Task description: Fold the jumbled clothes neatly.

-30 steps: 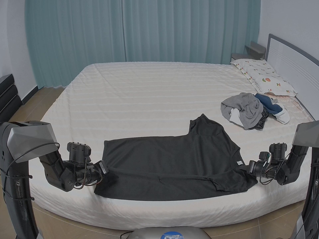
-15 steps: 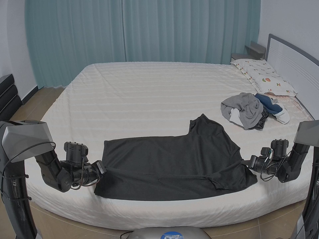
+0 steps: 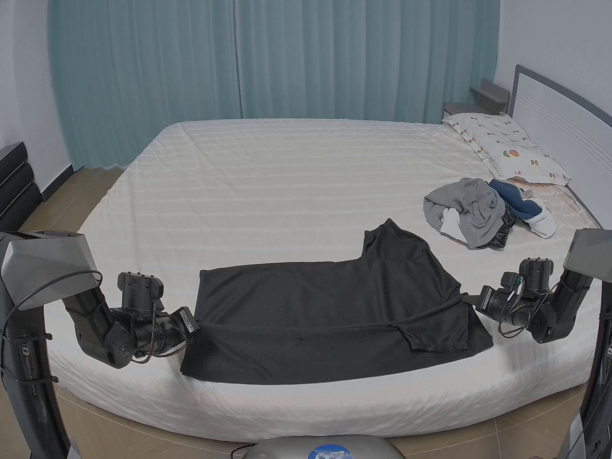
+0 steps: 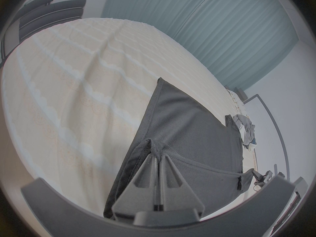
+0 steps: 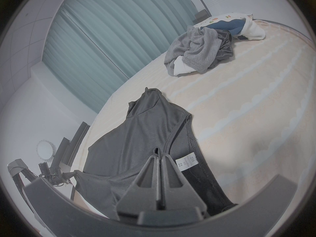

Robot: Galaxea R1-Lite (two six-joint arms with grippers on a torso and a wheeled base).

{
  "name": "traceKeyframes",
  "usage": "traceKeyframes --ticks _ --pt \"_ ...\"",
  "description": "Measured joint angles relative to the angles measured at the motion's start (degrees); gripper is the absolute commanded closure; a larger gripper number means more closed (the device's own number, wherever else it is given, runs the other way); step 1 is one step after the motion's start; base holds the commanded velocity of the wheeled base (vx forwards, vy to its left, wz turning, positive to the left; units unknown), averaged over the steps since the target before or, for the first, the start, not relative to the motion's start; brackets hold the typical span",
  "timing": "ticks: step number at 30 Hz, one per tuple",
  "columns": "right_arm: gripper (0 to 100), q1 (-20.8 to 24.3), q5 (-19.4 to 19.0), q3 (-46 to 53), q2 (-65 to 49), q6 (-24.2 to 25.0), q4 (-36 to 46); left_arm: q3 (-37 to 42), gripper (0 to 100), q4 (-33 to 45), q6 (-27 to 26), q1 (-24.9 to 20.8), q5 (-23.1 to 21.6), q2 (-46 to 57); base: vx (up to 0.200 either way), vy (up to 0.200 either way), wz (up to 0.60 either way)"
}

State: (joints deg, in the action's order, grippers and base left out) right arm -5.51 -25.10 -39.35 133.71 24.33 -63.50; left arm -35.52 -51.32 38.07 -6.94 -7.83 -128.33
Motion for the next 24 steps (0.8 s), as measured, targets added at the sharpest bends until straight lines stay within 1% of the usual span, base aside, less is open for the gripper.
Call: traceKeyframes --ticks 9,10,11,12,15,18,19,21,24 --pt "100 0.5 0.5 -1.5 2.6 0.0 -0.2 -1.4 100 0.0 0.9 0.0 0.0 -1.9 0.000 0.000 0.00" --pt "0 0.5 0.5 -1.6 2.9 0.0 -0.2 -1.6 100 0.0 1.1 -0.1 0.0 -2.1 0.000 0.000 0.00" --pt "0 0.5 0.5 -1.6 3.2 0.0 -0.2 -1.8 100 0.0 1.2 -0.1 0.0 -2.3 0.000 0.000 0.00" --pt "0 0.5 0.5 -1.7 3.4 0.0 -0.3 -1.9 0 0.1 1.3 -0.1 0.0 -2.5 0.000 0.000 0.00" --pt "0 0.6 0.2 -1.8 3.9 0.3 -0.4 -2.2 0 0.0 1.4 -0.3 0.0 -3.0 0.000 0.000 0.00" --pt "0 0.5 0.0 -1.8 4.2 2.2 -0.7 -2.3 0 0.0 1.7 -0.4 0.0 -3.3 0.000 0.000 0.00" --pt "0 0.5 0.0 -1.8 4.2 3.4 -1.1 -2.3 0 0.0 1.8 -0.4 0.0 -3.3 0.000 0.000 0.00" --pt "0 0.4 -0.2 -1.8 4.2 7.4 -2.8 -2.3 0 0.0 2.0 -0.3 0.0 -3.2 0.000 0.000 0.00" --pt "0 0.2 -0.4 -1.5 4.1 12.8 -7.3 -2.2 0 -0.1 2.1 0.0 -0.2 -2.6 0.000 0.000 0.00"
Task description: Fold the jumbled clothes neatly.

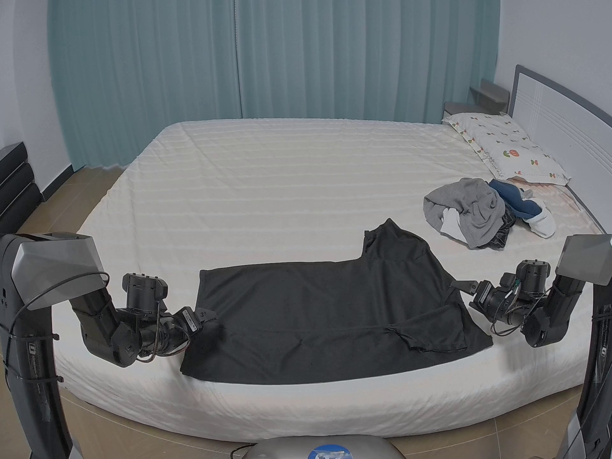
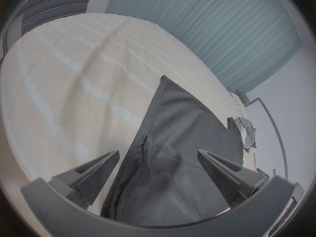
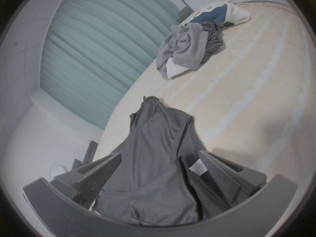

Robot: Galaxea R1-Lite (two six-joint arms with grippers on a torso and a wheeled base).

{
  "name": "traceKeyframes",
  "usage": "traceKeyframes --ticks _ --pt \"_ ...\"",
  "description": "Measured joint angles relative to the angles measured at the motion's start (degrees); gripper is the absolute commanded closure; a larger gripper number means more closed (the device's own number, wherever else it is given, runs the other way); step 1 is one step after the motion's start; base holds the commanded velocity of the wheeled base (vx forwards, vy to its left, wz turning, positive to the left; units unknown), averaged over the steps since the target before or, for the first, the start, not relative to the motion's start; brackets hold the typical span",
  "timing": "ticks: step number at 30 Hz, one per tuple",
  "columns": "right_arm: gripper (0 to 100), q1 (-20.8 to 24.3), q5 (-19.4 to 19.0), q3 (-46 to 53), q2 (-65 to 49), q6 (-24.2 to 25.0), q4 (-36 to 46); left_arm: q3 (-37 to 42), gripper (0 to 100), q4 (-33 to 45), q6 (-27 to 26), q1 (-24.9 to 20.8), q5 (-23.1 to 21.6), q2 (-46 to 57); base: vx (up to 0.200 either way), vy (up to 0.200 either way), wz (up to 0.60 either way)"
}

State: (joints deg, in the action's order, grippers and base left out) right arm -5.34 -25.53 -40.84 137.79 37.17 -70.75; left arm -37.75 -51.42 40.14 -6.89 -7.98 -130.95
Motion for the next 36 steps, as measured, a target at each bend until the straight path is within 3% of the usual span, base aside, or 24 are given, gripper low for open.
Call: traceKeyframes --ticks 4,9,22,36 --pt "0 -0.3 -0.2 0.5 -0.7 4.6 -1.9 0.2 0 -0.1 1.0 0.5 -0.3 1.6 0.000 0.000 0.00" --pt "0 -0.4 -1.3 1.0 -2.0 8.9 -2.2 0.1 0 -1.1 6.4 0.7 -0.4 3.4 0.200 0.000 0.00" --pt "0 -0.7 -1.8 1.8 -3.1 9.3 -2.4 0.3 0 -1.4 6.9 0.5 -0.8 4.3 0.015 0.000 0.00" --pt "0 -0.5 -2.1 1.9 -3.1 9.3 -2.2 0.9 0 -0.9 7.0 0.1 -0.8 4.7 0.000 -0.171 0.00"
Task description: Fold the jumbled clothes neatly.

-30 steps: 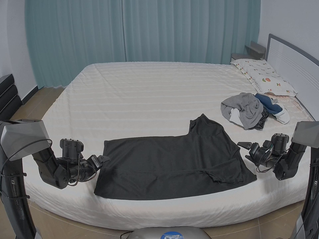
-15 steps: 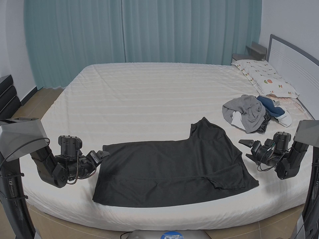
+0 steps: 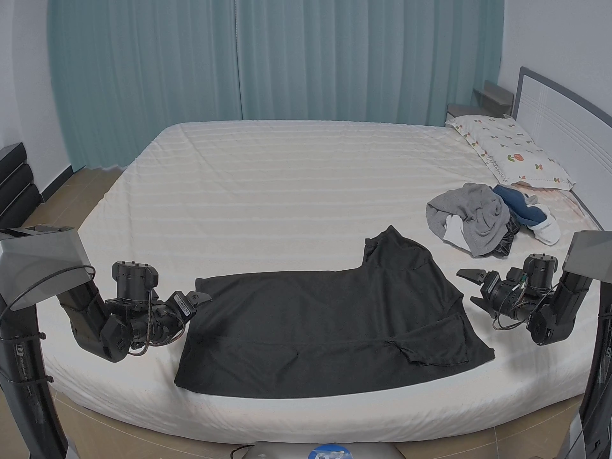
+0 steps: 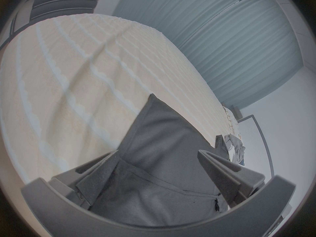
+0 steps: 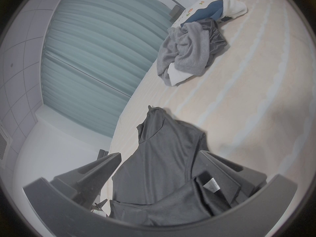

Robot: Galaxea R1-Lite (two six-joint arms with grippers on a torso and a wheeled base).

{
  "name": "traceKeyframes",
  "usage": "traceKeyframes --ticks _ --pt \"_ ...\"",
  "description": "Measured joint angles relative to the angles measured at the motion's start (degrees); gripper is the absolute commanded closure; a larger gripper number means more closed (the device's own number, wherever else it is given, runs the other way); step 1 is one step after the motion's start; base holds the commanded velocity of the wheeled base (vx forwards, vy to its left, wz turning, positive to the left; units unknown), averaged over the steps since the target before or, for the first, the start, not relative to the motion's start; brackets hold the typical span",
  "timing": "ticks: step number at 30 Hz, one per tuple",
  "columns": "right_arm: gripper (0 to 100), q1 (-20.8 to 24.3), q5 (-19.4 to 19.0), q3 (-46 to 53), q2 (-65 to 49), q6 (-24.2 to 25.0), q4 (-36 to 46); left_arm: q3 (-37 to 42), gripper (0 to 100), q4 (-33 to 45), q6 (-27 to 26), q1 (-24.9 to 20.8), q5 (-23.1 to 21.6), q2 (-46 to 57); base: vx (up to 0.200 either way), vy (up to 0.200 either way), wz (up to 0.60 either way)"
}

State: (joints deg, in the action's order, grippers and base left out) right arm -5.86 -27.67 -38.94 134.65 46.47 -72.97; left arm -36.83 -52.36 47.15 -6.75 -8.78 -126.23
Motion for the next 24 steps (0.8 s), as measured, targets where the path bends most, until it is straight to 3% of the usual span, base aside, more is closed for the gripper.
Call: traceKeyframes --ticks 14,24 --pt "0 0.3 -0.1 0.0 0.1 0.0 0.3 -4.7 0 0.1 2.2 0.5 2.6 1.0 0.000 0.000 0.00" --pt "0 0.4 -0.4 0.2 0.3 0.0 0.4 -17.7 0 4.6 1.0 3.5 5.7 -3.6 0.000 0.000 0.00"
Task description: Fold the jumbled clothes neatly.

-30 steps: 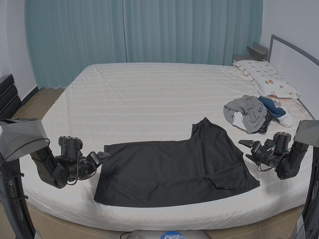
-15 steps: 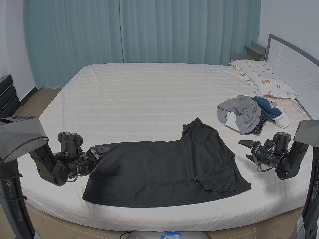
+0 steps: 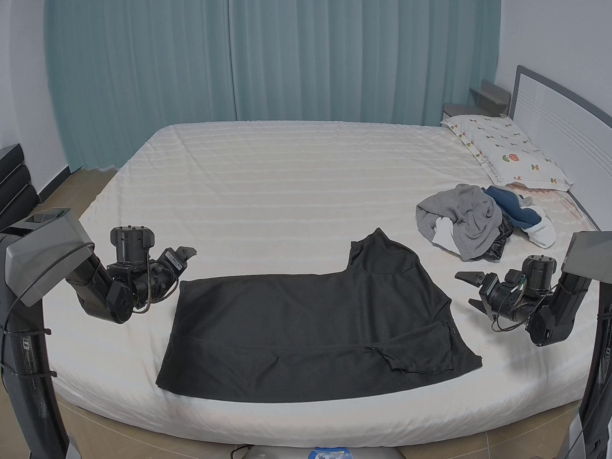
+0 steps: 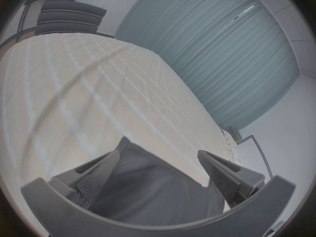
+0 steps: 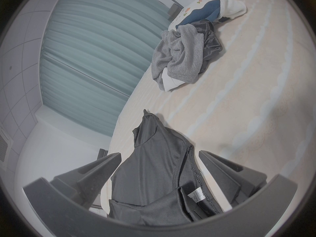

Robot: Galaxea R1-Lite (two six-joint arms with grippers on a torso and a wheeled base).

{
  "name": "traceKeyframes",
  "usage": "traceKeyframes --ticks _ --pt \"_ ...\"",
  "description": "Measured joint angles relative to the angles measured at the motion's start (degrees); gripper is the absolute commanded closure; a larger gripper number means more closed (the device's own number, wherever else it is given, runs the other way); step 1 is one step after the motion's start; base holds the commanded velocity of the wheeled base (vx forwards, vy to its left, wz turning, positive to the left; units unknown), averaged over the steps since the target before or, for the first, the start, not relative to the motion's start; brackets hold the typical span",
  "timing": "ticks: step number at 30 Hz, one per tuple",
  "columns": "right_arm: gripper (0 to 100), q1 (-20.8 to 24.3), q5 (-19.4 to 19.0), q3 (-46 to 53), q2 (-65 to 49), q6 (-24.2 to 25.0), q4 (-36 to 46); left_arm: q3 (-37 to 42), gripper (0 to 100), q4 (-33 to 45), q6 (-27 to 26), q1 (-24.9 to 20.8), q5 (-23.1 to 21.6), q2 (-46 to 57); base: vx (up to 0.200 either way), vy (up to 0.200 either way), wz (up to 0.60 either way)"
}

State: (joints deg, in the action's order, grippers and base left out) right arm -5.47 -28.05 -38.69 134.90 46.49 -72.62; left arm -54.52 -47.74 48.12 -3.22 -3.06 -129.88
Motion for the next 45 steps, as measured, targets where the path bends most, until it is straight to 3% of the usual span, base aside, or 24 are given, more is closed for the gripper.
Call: traceKeyframes --ticks 11,26,27,40,45 --pt "0 0.7 0.0 0.1 0.1 0.0 0.0 -14.3 0 2.6 -3.9 1.9 0.1 -11.5 0.000 0.000 0.00" --pt "0 2.2 0.0 0.2 0.3 0.0 0.0 -15.1 0 -0.2 -6.2 1.3 0.1 -16.5 0.000 0.000 0.00" --pt "0 2.2 0.0 0.2 0.3 0.0 0.0 -15.1 100 -0.2 -6.2 1.3 0.1 -16.6 0.000 0.000 0.00" --pt "0 3.2 0.2 -1.0 0.3 -0.3 0.6 -12.1 100 -5.3 -6.3 1.3 1.0 -16.4 0.000 0.000 0.00" --pt "0 4.3 0.9 -5.0 0.3 -0.5 7.0 -10.7 100 -7.7 -6.0 1.4 1.2 -16.0 0.000 0.000 0.00"
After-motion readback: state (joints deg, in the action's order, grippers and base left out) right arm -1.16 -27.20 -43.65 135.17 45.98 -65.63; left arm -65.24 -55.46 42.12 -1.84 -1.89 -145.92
